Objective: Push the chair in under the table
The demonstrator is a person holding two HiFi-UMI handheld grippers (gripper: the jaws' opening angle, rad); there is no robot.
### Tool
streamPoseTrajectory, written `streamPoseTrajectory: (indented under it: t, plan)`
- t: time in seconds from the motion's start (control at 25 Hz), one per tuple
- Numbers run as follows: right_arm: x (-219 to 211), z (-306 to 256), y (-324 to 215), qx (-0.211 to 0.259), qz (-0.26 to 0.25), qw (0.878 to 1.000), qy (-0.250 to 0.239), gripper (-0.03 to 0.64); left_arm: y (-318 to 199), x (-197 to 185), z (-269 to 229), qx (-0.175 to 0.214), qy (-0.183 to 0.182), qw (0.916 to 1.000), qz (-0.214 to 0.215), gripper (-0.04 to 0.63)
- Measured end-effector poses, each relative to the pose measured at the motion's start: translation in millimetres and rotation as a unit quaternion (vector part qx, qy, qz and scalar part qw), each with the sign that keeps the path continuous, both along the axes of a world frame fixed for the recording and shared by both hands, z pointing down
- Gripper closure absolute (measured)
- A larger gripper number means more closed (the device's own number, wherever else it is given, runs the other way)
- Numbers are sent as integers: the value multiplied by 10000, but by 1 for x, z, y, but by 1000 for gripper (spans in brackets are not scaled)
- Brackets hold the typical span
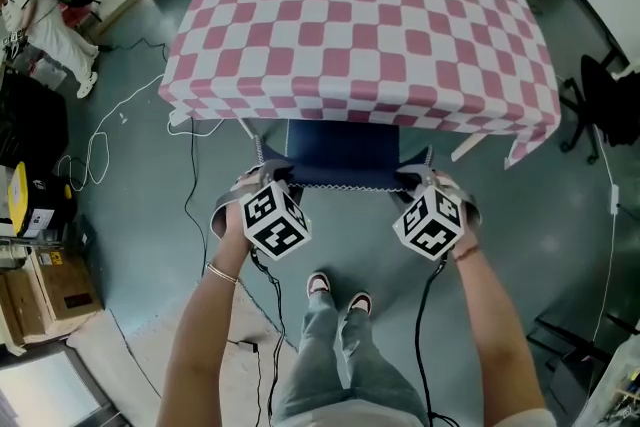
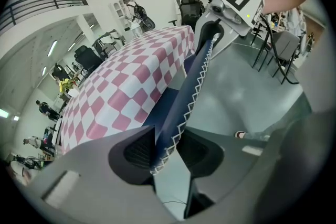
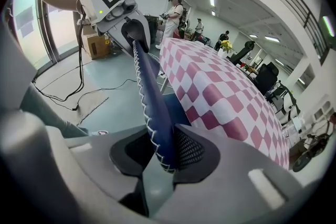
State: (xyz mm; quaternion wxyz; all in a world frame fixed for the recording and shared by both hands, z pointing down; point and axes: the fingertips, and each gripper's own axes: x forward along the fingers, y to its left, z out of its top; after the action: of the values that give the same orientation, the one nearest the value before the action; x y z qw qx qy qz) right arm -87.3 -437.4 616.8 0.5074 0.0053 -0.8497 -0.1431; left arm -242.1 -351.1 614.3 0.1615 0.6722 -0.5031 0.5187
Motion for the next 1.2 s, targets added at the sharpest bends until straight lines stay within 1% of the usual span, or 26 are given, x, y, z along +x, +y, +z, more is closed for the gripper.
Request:
streamPoseTrajectory:
  t: [0.4,0.48,0.6,0.72,0.88,0.96,1.08,1.2]
  plan:
    - [-28,-2,-16,47,29,10000,-53,520,-22,-31,-2,34,-62,10000,30,471]
    - [-30,-2,-17,-5,17,10000,-36,520,-24,-32,-3,23,-47,10000,76,471]
    - [-30,-2,-18,98,27,9999,-91,520,-24,-32,-3,62,-58,9999,113,471]
    - [-29,-1,-18,56,75,9999,-54,520,-24,-31,-1,41,-3,9999,155,469]
    - [-27,0,-16,92,-35,10000,12,517,-24,-30,-1,30,37,9998,216,469]
    - [-24,2,-15,33,-48,10000,75,517,-23,-27,1,12,33,9996,270,469]
    - [-23,5,-13,-185,-53,9996,183,515,-22,-25,4,-84,52,9994,347,469]
    - [-22,6,-11,-317,-77,9990,289,515,-19,-23,6,-138,64,9993,355,465]
